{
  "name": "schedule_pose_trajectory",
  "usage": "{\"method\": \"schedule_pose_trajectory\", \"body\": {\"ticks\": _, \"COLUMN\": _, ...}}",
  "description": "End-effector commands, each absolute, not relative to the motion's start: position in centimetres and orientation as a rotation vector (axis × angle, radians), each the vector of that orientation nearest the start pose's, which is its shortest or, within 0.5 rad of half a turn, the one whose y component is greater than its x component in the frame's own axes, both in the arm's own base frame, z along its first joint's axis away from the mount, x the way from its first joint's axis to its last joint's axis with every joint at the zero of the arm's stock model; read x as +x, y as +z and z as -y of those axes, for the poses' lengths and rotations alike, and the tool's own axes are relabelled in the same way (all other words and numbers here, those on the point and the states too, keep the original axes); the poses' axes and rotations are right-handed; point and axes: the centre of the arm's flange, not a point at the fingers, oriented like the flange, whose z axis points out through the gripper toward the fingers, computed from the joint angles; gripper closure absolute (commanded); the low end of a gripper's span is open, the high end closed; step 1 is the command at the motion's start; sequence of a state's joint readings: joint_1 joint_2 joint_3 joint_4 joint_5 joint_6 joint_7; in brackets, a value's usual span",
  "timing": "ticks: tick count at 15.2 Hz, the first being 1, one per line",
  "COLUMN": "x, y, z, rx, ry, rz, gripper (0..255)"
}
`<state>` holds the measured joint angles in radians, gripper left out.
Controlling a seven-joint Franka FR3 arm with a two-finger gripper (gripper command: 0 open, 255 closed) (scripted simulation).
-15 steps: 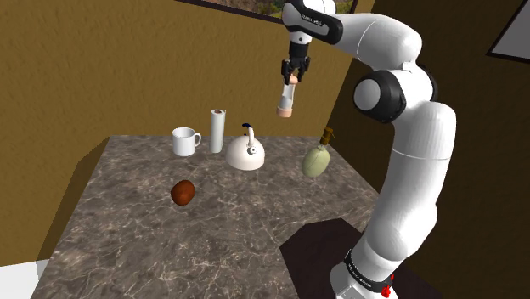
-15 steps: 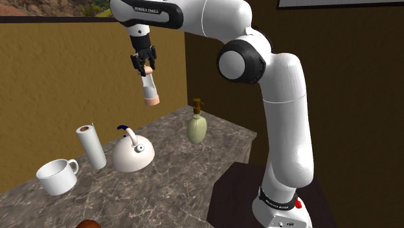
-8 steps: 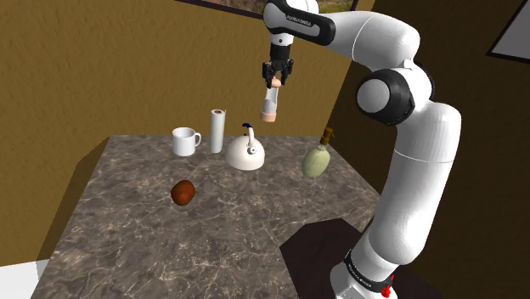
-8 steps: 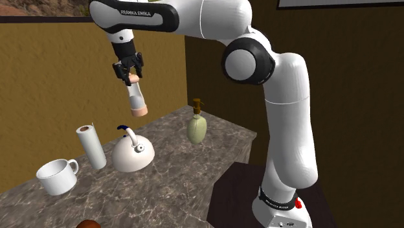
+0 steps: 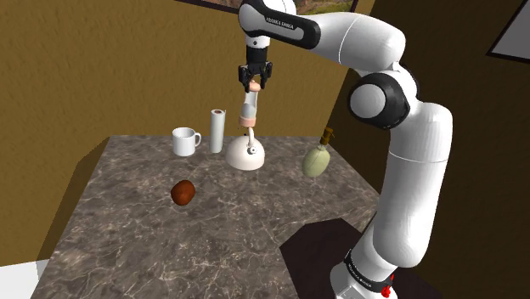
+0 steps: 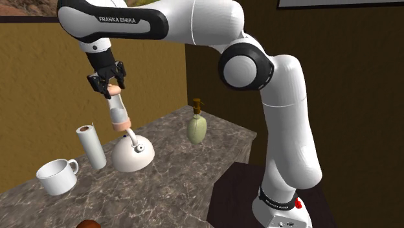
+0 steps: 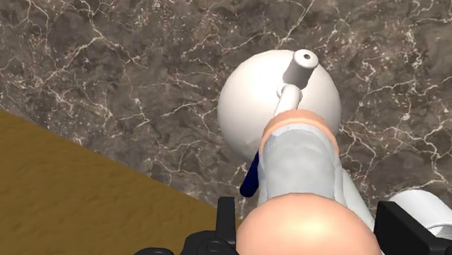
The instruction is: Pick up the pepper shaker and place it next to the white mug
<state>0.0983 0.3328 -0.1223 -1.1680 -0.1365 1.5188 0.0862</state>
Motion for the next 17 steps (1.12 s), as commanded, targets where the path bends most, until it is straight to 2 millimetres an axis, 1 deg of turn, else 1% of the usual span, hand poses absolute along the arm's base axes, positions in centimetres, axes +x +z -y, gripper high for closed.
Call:
{"method": "schedule_pose_trajectory", "body": {"ticks": 1, "x": 65.4, "y": 60.7, "z": -1.1, "rx": -3.311, "ry": -0.044, "rz": -0.188, "gripper": 255}}
{"method": "schedule_pose_trajectory", "body": {"ticks": 11, "x": 68.4, "y": 58.4, "z": -13.8, "rx": -3.311, "ry": -0.044, "rz": -0.188, "gripper": 255}}
{"method": "schedule_pose_trajectory", "body": {"ticks": 12, "x": 68.6, "y": 58.3, "z": -14.6, "rx": -3.311, "ry": -0.044, "rz": -0.188, "gripper": 255}}
{"method": "schedule_pose_trajectory", "body": {"ticks": 17, "x": 68.6, "y": 55.7, "z": -14.6, "rx": -3.311, "ry": -0.044, "rz": -0.188, "gripper": 255}}
